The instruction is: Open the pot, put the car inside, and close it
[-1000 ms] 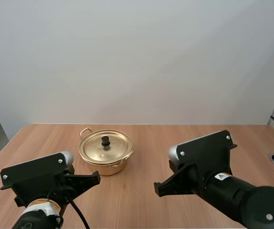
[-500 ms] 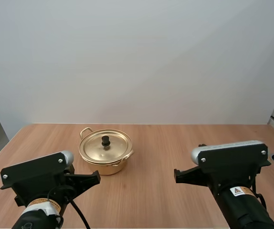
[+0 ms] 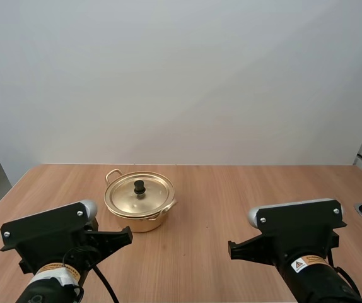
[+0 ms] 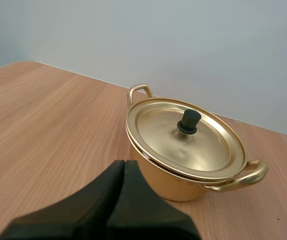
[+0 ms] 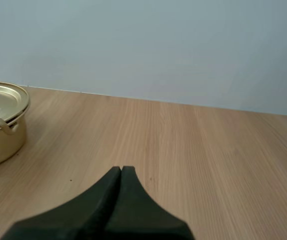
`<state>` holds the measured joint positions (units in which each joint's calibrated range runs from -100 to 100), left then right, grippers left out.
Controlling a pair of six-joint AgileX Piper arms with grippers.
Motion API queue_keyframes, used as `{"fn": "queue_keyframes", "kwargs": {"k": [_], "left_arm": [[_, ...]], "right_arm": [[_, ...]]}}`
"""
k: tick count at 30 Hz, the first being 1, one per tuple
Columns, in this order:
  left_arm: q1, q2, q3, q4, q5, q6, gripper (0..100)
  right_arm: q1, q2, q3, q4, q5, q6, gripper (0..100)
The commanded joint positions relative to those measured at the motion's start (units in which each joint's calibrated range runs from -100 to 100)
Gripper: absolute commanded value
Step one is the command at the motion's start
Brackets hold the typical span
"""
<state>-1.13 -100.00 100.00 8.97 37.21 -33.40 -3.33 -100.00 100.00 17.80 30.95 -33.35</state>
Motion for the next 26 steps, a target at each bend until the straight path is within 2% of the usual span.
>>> {"fn": "queue_keyframes", "kwargs": {"k": [1,26], "left_arm": [[0.01,0.0,0.0,0.0,0.0,0.0,0],[0.01,0.0,0.0,0.0,0.0,0.0,0]], "right_arm": [[0.0,0.0,0.0,-17.3,0.0,19.1,0],[0.0,0.0,0.0,-16.8,0.0,19.1,0]]}}
